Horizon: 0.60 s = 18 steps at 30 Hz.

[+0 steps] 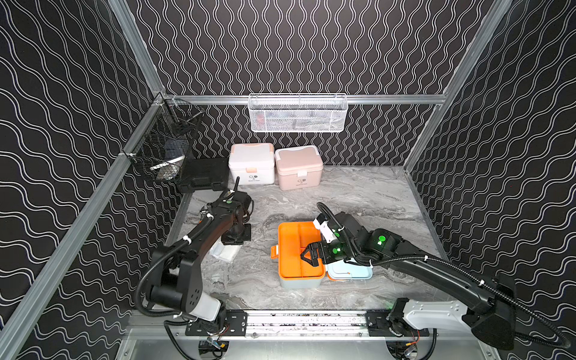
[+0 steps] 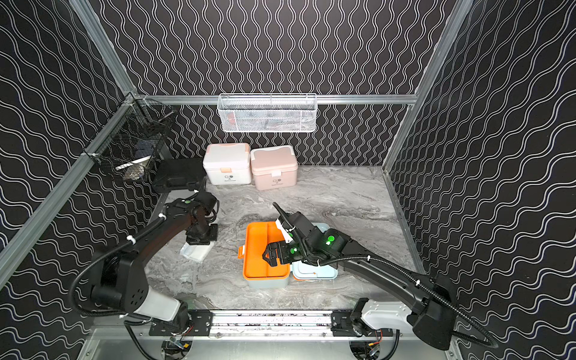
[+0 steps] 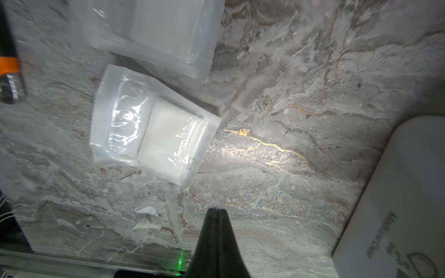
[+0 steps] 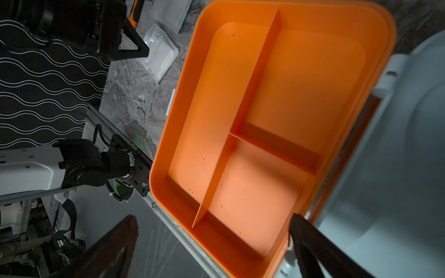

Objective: Open first aid kits and take out gauze
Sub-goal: Place the gauze at the center of the board.

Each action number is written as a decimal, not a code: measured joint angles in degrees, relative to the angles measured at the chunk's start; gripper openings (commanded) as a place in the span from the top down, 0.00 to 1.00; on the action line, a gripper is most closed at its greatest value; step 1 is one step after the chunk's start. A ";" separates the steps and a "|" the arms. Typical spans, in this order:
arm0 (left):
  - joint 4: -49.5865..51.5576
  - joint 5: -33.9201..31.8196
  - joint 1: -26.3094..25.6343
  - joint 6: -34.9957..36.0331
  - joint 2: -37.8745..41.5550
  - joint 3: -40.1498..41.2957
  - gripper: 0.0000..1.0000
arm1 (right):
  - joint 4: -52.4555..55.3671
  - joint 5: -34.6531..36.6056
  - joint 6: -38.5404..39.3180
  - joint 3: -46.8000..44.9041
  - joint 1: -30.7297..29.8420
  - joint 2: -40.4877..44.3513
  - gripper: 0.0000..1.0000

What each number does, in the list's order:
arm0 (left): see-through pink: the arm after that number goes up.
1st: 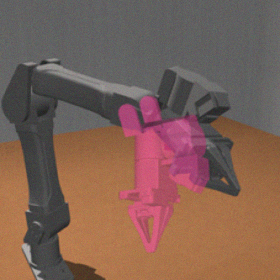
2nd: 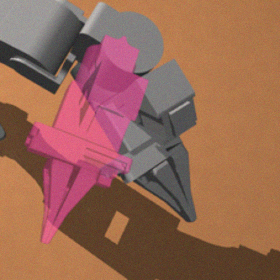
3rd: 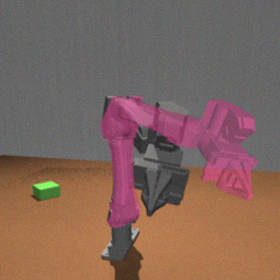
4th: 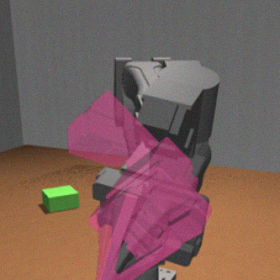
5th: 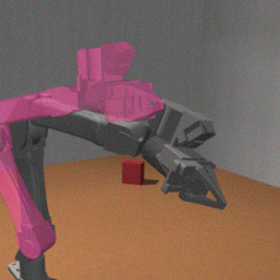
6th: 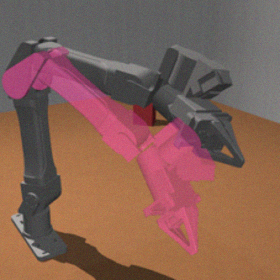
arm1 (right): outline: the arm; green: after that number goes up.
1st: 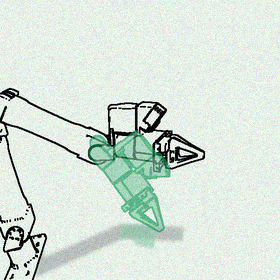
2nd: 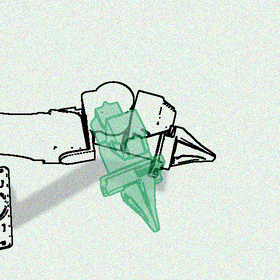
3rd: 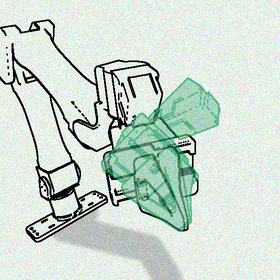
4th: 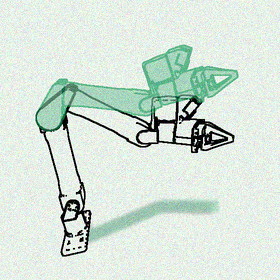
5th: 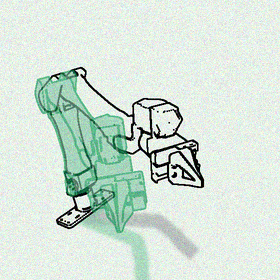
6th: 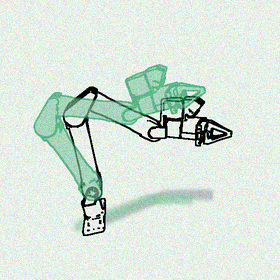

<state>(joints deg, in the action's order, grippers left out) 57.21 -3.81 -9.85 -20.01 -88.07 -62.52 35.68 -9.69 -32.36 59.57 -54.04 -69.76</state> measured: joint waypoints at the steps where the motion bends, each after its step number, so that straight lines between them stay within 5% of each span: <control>1: -0.31 0.63 0.00 0.00 -1.01 0.37 1.00 | -0.04 0.00 0.00 -0.07 0.00 0.15 0.00; 18: -5.27 1.11 1.33 0.28 -12.90 0.33 1.00 | 0.02 0.85 0.04 -1.44 0.00 1.75 0.00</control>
<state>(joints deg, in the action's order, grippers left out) 51.94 -2.70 -8.51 -19.73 -100.97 -62.19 35.70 -8.84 -32.32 58.13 -54.04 -68.01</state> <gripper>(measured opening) 0.052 0.998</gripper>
